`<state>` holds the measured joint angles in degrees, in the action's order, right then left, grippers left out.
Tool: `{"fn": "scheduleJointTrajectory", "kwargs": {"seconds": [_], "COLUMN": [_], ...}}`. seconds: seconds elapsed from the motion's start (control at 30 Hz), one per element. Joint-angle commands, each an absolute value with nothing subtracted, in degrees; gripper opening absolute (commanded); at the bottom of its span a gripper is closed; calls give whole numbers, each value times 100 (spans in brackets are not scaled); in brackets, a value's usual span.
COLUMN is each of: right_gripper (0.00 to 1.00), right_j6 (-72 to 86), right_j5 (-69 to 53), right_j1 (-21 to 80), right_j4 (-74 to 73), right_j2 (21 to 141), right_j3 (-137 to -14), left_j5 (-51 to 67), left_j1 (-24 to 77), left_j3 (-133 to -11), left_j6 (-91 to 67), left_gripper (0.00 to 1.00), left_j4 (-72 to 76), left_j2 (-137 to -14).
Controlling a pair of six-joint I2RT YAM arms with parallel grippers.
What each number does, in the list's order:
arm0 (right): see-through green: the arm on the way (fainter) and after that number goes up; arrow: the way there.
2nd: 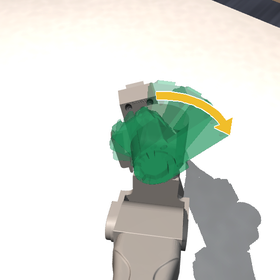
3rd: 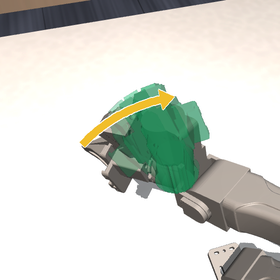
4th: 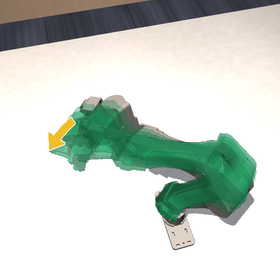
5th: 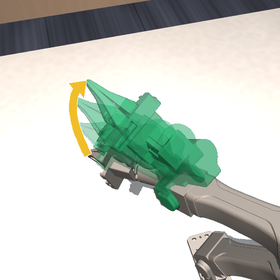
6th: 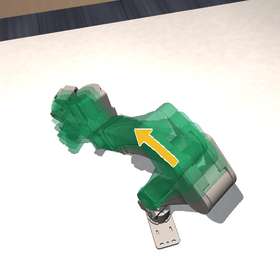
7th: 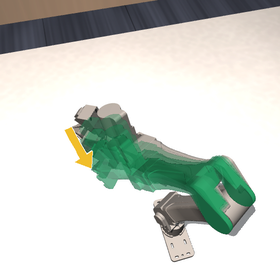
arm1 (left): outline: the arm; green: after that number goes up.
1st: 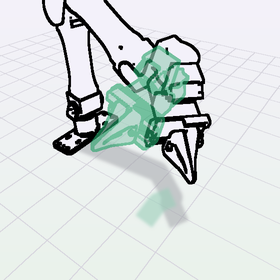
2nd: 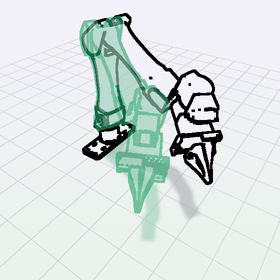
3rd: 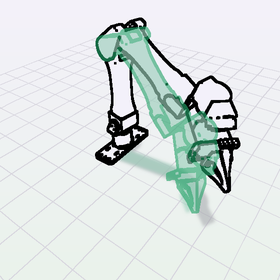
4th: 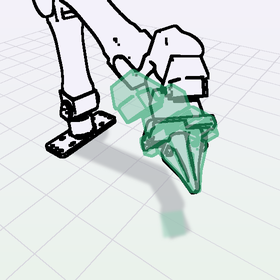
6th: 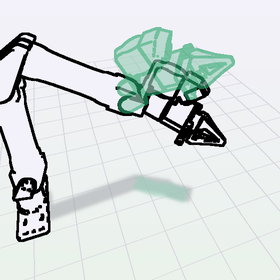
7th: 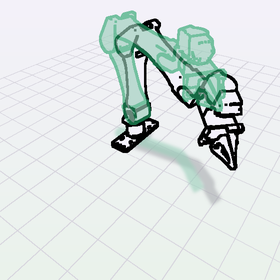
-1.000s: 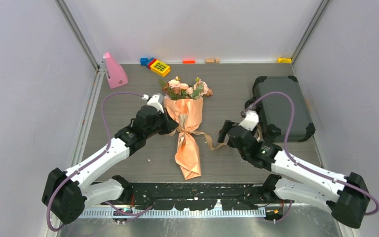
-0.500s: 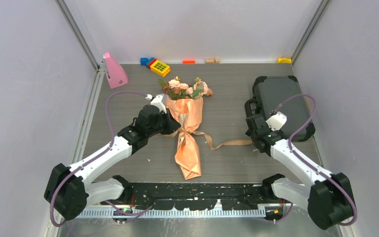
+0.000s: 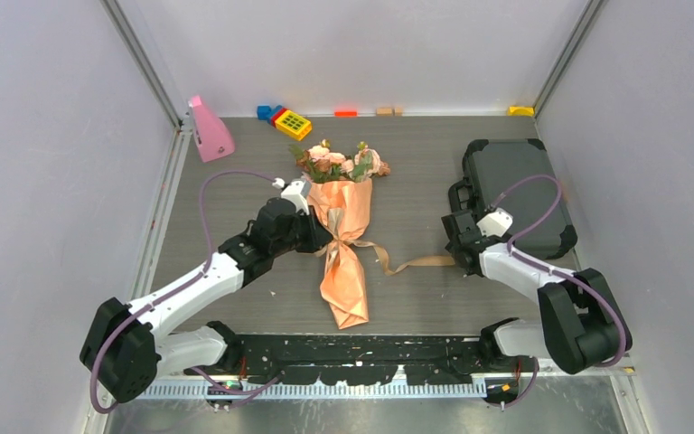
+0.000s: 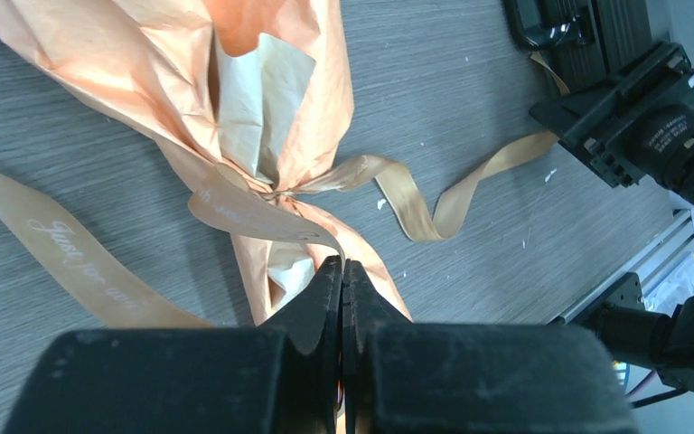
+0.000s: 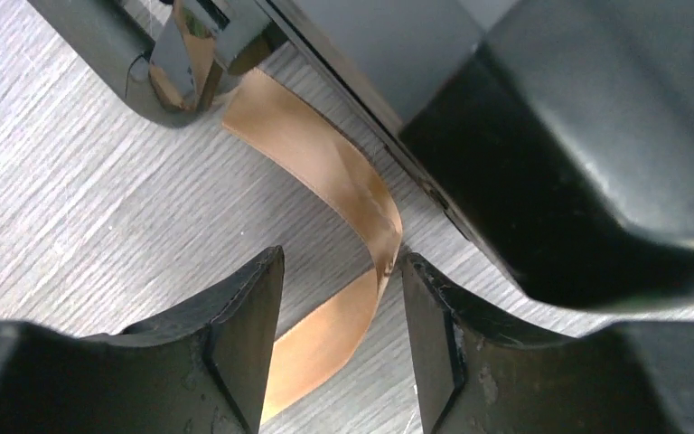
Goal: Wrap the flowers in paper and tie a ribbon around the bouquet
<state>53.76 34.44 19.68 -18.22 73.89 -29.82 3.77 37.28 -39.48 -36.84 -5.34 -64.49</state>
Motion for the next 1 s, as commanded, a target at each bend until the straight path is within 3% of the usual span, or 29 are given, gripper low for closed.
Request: {"fn": "scheduleJointTrajectory", "kwargs": {"seconds": [0.0,0.13,0.17,0.33,0.43,0.7,0.97], "right_gripper": [50,8,1,1,1,1,1], "right_j6": [5585,5280,5114,3717,3097,2217,2495], "right_j5": [3608,3564,3505,2302,1132,-552,-1386], "right_j1": [1874,1871,1874,1896,2045,3909,4914], "right_j4": [-1313,-1172,-1141,-172,-130,-1086,-1258], "right_j2": [7606,7546,7439,6600,6542,7697,9140], "right_j3": [-2884,-2956,-3039,-3448,-4296,-7204,-8824], "left_j5": [370,139,55,190,332,599,280], "left_j1": [3885,3974,3995,4017,4030,4242,4583], "left_j3": [-4015,-4058,-4056,-4014,-3996,-3881,-3210], "left_j6": [-3492,-3496,-3501,-3303,-3168,-2862,-2992], "left_gripper": [0,0,0,0,0,0,0], "left_j4": [-193,-193,-181,113,245,431,1103], "left_j2": [-6440,-6460,-6452,-6465,-6495,-6435,-5931]}}
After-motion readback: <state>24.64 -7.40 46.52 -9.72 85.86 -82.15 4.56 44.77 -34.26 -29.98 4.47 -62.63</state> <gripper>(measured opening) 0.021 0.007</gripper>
